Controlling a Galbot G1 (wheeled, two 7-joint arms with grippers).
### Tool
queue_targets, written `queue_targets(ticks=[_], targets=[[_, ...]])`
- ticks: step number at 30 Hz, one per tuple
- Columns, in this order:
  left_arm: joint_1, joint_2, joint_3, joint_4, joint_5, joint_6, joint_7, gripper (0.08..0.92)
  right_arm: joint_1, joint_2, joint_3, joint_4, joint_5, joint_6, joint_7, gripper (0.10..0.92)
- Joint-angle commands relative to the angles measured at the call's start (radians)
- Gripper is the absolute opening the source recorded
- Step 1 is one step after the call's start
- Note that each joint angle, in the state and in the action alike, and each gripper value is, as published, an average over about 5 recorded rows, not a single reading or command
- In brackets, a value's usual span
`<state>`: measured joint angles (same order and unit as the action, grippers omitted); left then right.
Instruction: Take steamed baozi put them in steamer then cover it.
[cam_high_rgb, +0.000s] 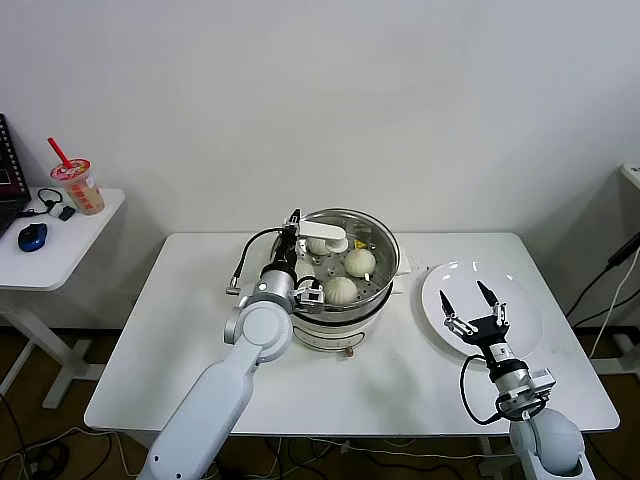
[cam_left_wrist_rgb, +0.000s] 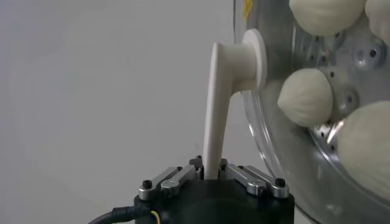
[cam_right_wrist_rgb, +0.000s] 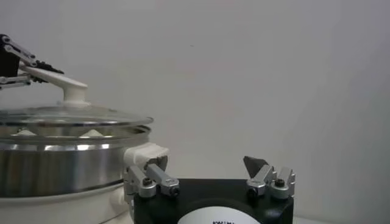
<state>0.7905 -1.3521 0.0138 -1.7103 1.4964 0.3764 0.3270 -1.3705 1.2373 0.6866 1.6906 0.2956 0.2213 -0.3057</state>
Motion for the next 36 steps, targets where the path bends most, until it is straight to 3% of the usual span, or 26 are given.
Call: queue_targets(ticks=[1, 9, 19, 28, 36], targets=[[-0.002, 0.024, -0.003, -0.042, 0.011, -0.019, -0.004, 0.179, 0.002, -0.001, -0.001, -0.006, 0.0, 0.0, -0.001, 0.823], [0.014, 0.146, -0.019, -0.124, -0.032, -0.041, -0.003, 0.179, 0.009, -0.009, -0.008, -0.017, -0.001, 0.001, -0.005, 0.823], [0.071, 0.301, -0.134, -0.183, -0.118, -0.056, -0.044, 0.178, 0.021, -0.021, -0.017, -0.03, -0.002, 0.002, -0.006, 0.823], [0.174, 0.416, -0.331, -0.153, -0.196, -0.122, -0.13, 0.178, 0.056, -0.032, -0.032, -0.054, -0.015, 0.001, -0.007, 0.823], [0.267, 0.472, -0.488, -0.124, -0.274, -0.192, -0.19, 0.178, 0.076, -0.04, -0.047, -0.057, -0.019, -0.002, -0.007, 0.823]])
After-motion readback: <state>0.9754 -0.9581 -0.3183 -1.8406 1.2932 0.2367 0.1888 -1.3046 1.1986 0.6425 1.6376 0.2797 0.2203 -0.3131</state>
